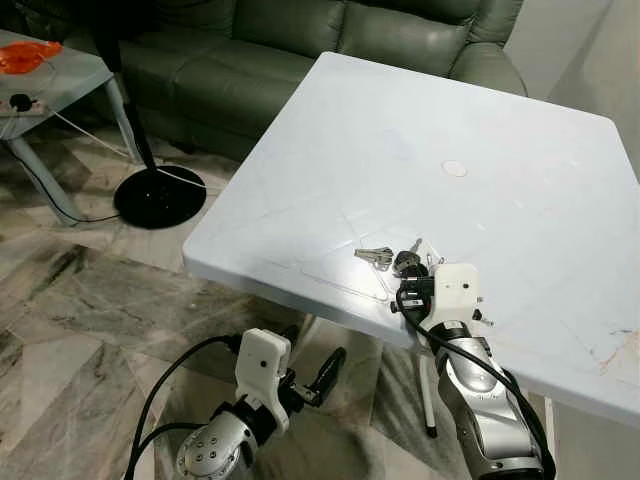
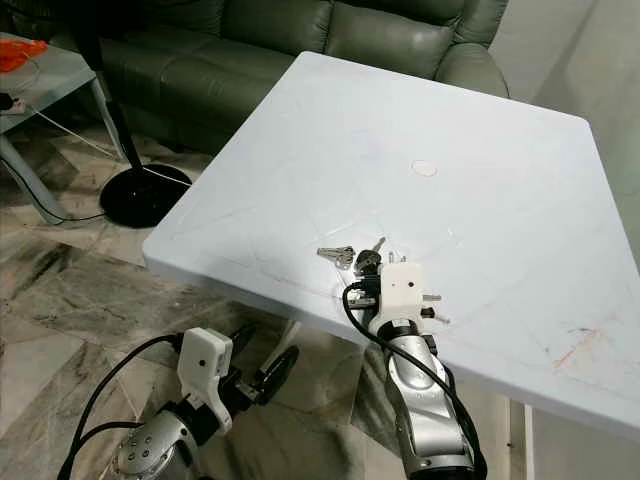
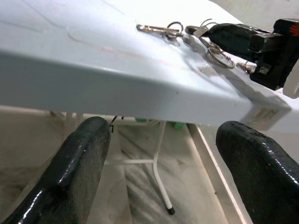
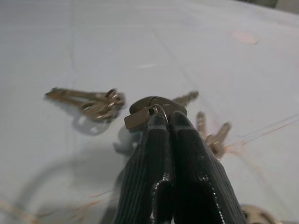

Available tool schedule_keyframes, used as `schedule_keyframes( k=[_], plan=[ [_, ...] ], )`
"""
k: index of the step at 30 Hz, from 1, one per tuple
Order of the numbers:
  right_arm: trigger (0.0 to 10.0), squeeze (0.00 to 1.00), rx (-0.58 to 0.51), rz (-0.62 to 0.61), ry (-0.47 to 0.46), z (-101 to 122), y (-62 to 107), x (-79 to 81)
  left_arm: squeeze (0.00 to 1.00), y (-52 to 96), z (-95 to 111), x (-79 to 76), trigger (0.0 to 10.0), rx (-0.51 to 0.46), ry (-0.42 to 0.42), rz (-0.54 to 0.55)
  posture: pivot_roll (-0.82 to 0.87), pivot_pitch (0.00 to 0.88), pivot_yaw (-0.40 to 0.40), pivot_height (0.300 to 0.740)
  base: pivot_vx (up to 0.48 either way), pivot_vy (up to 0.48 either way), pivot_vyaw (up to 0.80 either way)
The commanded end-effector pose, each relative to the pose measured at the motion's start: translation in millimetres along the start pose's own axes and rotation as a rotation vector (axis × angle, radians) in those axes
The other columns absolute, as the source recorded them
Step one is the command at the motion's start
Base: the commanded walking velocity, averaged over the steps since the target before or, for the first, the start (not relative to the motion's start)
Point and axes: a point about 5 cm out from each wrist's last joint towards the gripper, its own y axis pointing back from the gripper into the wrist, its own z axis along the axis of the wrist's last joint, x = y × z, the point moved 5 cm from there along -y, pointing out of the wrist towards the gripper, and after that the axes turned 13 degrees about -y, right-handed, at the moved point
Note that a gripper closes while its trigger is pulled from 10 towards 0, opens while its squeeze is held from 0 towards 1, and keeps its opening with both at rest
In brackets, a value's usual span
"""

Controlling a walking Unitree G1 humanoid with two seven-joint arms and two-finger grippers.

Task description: Hang keys on a hook

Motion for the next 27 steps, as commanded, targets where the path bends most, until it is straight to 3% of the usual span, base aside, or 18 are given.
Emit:
schedule_keyframes(
  k=[1,2,4,5,6,12,17,23,27],
  plan=[
    [1.3,0.0,-0.024,-0.024,0.009,4.3,0.2,-8.2,0.0,-2.0,-2.3,1.1,10.0,0.008,-0.004,0.015,0.03,0.175,-0.106,0.74,0.0,0.0,0.0],
    [1.3,0.0,-0.027,-0.023,0.012,4.7,0.0,-8.3,0.0,-2.5,-2.4,2.0,10.0,0.008,-0.005,0.018,0.03,0.175,-0.106,0.74,0.0,0.0,0.0],
    [4.5,0.0,-0.033,-0.022,-0.007,6.9,0.0,-9.5,0.0,-4.5,-1.6,4.7,10.0,0.004,0.001,0.028,0.03,0.167,-0.105,0.74,0.0,0.0,0.0],
    [9.6,0.0,-0.041,-0.018,-0.01,9.0,-0.2,-10.1,0.0,-5.9,-0.5,6.0,10.0,0.0,-0.001,0.032,0.03,0.16,-0.105,0.74,0.0,0.0,0.0],
    [10.0,0.0,-0.047,-0.004,-0.021,10.9,-0.6,-9.8,0.0,-7.4,1.3,6.6,10.0,-0.007,-0.002,0.031,0.03,0.154,-0.104,0.74,0.0,0.0,0.0],
    [10.0,0.0,-0.082,0.058,-0.04,16.5,-0.4,-6.9,0.0,-14.1,9.5,8.0,10.0,-0.034,-0.026,0.014,0.03,0.117,-0.099,0.74,0.0,0.0,0.0],
    [10.0,0.0,-0.139,0.142,-0.068,27.2,2.0,0.6,0.0,-22.0,19.6,17.8,10.0,-0.07,-0.052,0.021,0.04,0.082,-0.096,0.74,0.0,0.0,0.0],
    [10.0,0.0,-0.17,0.193,-0.086,34.4,1.8,3.6,0.0,-32.6,25.1,34.0,10.0,-0.099,-0.057,0.068,0.03,0.033,-0.1,0.74,0.0,0.0,0.0],
    [10.0,0.0,-0.21,0.238,-0.061,45.0,0.4,3.8,0.0,-41.2,29.9,57.1,10.0,-0.111,-0.052,0.162,0.03,0.011,-0.105,0.74,0.0,0.0,0.0]
  ],
)
